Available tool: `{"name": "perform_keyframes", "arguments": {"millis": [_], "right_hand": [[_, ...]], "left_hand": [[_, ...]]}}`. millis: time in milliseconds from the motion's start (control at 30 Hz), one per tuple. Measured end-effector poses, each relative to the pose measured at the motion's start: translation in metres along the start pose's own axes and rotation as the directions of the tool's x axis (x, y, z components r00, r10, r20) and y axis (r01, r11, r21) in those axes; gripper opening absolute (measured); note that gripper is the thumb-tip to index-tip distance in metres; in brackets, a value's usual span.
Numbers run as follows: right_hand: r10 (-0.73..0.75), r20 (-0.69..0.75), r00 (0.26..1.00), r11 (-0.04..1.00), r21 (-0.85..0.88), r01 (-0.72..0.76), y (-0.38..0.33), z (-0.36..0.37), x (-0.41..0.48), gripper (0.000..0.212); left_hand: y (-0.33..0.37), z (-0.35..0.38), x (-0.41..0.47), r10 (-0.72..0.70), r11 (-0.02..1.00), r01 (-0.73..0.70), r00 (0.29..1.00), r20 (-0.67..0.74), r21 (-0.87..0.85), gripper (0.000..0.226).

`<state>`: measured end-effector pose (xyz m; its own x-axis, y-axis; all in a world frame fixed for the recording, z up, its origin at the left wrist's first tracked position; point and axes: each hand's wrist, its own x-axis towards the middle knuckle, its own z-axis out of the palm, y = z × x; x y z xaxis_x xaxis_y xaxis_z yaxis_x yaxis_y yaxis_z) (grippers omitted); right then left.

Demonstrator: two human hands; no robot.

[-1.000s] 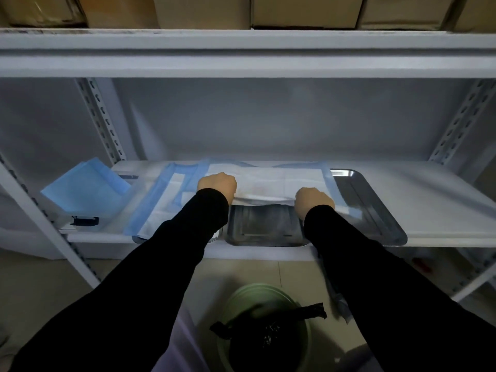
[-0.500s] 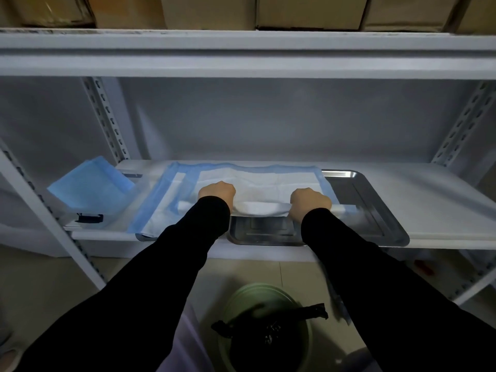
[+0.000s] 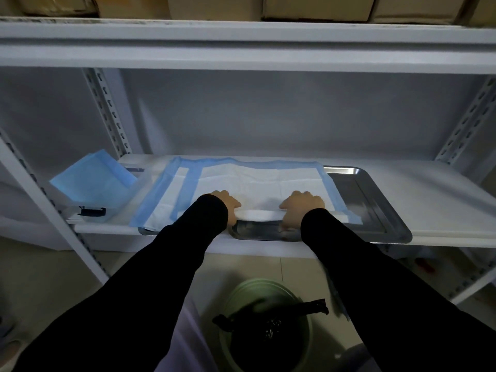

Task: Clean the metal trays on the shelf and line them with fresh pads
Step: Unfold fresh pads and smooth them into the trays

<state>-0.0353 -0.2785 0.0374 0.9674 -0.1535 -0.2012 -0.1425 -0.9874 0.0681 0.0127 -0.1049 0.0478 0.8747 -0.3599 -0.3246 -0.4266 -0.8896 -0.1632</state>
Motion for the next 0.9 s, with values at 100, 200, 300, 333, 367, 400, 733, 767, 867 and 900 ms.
{"name": "perform_keyframes", "arguments": {"millis": [100,200,300,333,367,400,733,767,867,900], "right_hand": [[-0.079,-0.045,0.996,0.997,-0.006,0.079,-0.005,0.004,0.003,0.034],[-0.050,-0.041,0.998,0.999,-0.002,0.050,-0.005,0.005,0.003,0.030],[-0.020,-0.064,0.998,1.000,0.003,0.020,-0.003,0.007,0.003,0.030],[-0.014,-0.073,0.997,1.000,-0.008,0.013,-0.002,0.009,0.004,0.029],[-0.009,-0.080,0.997,1.000,-0.020,0.007,-0.002,0.009,0.004,0.030],[-0.003,-0.079,0.997,1.000,-0.026,0.001,-0.002,0.010,0.003,0.032],[0.000,0.009,1.000,0.996,0.091,-0.001,-0.001,0.020,0.008,0.037],[0.002,0.013,1.000,0.996,0.095,-0.004,-0.001,0.020,0.008,0.036],[0.024,0.037,0.999,0.995,0.095,-0.028,0.003,0.022,0.009,0.035],[0.029,0.047,0.998,0.995,0.098,-0.034,0.003,0.024,0.009,0.034]], "left_hand": [[0.004,0.002,0.001,0.030,0.998,-0.030,1.000,0.008,0.056,0.039],[0.002,0.003,0.004,0.024,0.987,-0.026,1.000,0.018,0.156,0.039],[-0.004,0.005,0.008,-0.004,0.971,-0.002,1.000,0.025,0.238,0.041],[-0.005,0.006,0.008,-0.007,0.968,0.002,1.000,0.018,0.250,0.042],[-0.005,0.006,0.008,-0.011,0.967,0.008,1.000,0.007,0.255,0.043],[-0.004,0.007,0.007,-0.012,0.967,0.011,1.000,0.000,0.256,0.043],[-0.004,0.002,-0.001,-0.026,0.963,0.048,0.996,-0.085,0.266,0.040],[-0.003,0.002,-0.001,-0.014,0.964,0.037,0.996,-0.089,0.265,0.040],[-0.005,0.003,-0.002,0.000,0.969,0.016,0.998,-0.063,0.248,0.041],[-0.005,0.004,-0.003,-0.007,0.969,0.022,0.998,-0.060,0.245,0.042]]}}
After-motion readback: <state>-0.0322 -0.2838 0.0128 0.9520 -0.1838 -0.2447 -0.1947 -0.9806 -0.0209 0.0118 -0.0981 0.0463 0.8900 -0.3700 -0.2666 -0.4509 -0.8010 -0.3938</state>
